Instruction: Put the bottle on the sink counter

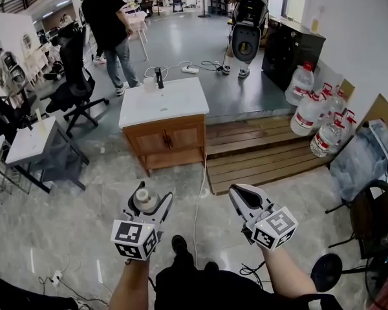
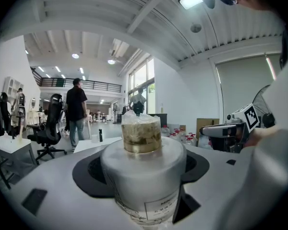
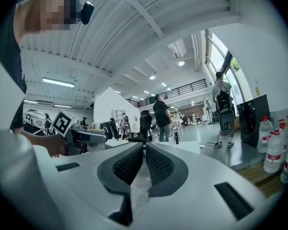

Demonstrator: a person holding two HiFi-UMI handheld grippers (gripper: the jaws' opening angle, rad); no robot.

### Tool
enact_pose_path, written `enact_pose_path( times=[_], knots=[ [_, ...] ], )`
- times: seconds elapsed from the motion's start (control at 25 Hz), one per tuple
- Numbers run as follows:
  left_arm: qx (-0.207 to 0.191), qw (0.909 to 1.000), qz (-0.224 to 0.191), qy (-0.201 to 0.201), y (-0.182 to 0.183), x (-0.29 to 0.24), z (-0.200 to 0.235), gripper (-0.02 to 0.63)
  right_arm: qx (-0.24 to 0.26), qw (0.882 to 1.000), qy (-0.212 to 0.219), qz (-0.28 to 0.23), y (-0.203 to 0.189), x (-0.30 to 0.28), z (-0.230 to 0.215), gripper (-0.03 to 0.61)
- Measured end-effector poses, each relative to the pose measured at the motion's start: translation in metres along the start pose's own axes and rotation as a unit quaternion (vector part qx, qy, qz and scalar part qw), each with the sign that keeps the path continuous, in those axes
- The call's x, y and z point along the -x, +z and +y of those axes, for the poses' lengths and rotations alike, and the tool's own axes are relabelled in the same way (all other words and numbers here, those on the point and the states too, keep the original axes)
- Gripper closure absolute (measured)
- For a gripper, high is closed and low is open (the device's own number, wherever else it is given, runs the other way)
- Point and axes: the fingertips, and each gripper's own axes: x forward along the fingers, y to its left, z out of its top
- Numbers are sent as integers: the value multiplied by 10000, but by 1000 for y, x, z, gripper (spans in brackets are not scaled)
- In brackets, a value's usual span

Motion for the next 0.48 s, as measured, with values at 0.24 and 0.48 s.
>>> enact_pose_path(
  times=[0.24, 0.48],
  knots=[
    [61, 10000, 8, -61, -6, -23, 24, 273, 23, 9999, -4, 153, -9, -36, -13, 563],
    [150, 9999, -26, -51, -3, -64, 83, 273, 8, 9994, 14, 336, -11, -104, -33, 563]
  ],
)
